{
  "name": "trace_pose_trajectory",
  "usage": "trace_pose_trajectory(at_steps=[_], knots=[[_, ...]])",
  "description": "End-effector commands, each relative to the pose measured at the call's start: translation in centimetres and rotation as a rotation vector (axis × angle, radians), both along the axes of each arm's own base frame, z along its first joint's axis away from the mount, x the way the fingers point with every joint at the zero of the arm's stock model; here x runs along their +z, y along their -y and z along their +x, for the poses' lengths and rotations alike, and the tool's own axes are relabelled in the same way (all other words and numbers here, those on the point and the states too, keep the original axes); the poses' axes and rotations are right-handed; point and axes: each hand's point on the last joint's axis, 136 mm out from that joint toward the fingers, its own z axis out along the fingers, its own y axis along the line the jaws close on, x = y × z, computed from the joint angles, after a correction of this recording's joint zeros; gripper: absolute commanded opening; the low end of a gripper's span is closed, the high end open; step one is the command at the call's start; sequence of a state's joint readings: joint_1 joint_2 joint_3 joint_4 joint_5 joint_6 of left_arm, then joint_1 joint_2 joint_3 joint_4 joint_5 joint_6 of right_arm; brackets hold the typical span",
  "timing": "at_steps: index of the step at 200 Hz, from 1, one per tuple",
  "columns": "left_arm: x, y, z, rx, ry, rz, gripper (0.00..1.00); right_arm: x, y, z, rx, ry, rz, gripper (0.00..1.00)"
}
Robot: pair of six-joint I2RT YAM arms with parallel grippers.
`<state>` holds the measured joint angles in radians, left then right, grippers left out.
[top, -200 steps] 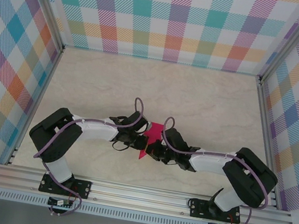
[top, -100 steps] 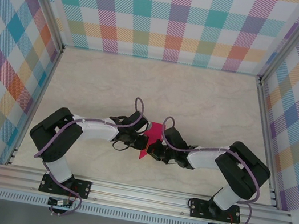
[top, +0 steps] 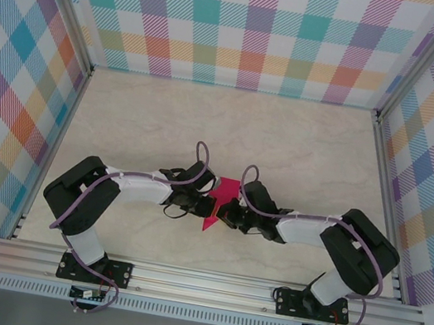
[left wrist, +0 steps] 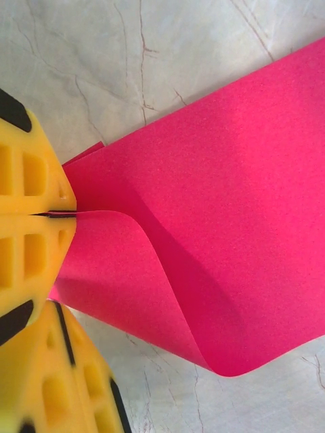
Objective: Fold a paper plane with a square sheet of paper (pick it up from the middle)
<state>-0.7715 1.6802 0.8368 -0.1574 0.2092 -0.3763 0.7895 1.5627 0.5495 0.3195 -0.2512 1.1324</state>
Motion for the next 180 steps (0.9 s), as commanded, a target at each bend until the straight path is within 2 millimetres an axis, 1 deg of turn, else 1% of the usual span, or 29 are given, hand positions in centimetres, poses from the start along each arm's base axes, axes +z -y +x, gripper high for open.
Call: trace_pose_trajectory(at_steps=[1, 11, 56, 84, 101, 140, 161, 180], knots=[[-2.6, -1.9, -1.0, 0.001, -0.063, 0.101, 0.00, 1.2, 0.0, 0.6, 0.022, 0.033, 0.022, 0.00], [-2.5, -1.8, -1.0, 0.000, -0.061, 0.099, 0.00, 1.0, 0.0, 0.8, 0.016, 0.031, 0.019, 0.00], [-2.5, -1.8, -1.0, 0.000, -0.064, 0.101, 0.00, -1.3, 0.6, 1.2, 0.002, -0.006, -0.020, 0.00], [-2.7, -2.1, -1.1, 0.000, -0.068, 0.113, 0.00, -2.3, 1.6, 1.2, -0.017, -0.017, -0.073, 0.00], [-2.9, -2.2, -1.1, 0.001, -0.067, 0.122, 0.00, -1.7, 1.6, 1.3, -0.013, -0.010, -0.062, 0.00], [-2.8, -2.3, -1.1, 0.003, -0.065, 0.129, 0.00, 1.0, 2.0, 2.4, 0.003, 0.031, 0.000, 0.00], [-2.9, -2.3, -1.1, 0.004, -0.068, 0.131, 0.00, 1.4, 2.0, 2.8, 0.024, 0.038, 0.023, 0.00], [-2.9, -2.3, -1.0, 0.005, -0.065, 0.130, 0.00, 1.3, 1.8, 3.0, 0.033, 0.031, 0.034, 0.00]])
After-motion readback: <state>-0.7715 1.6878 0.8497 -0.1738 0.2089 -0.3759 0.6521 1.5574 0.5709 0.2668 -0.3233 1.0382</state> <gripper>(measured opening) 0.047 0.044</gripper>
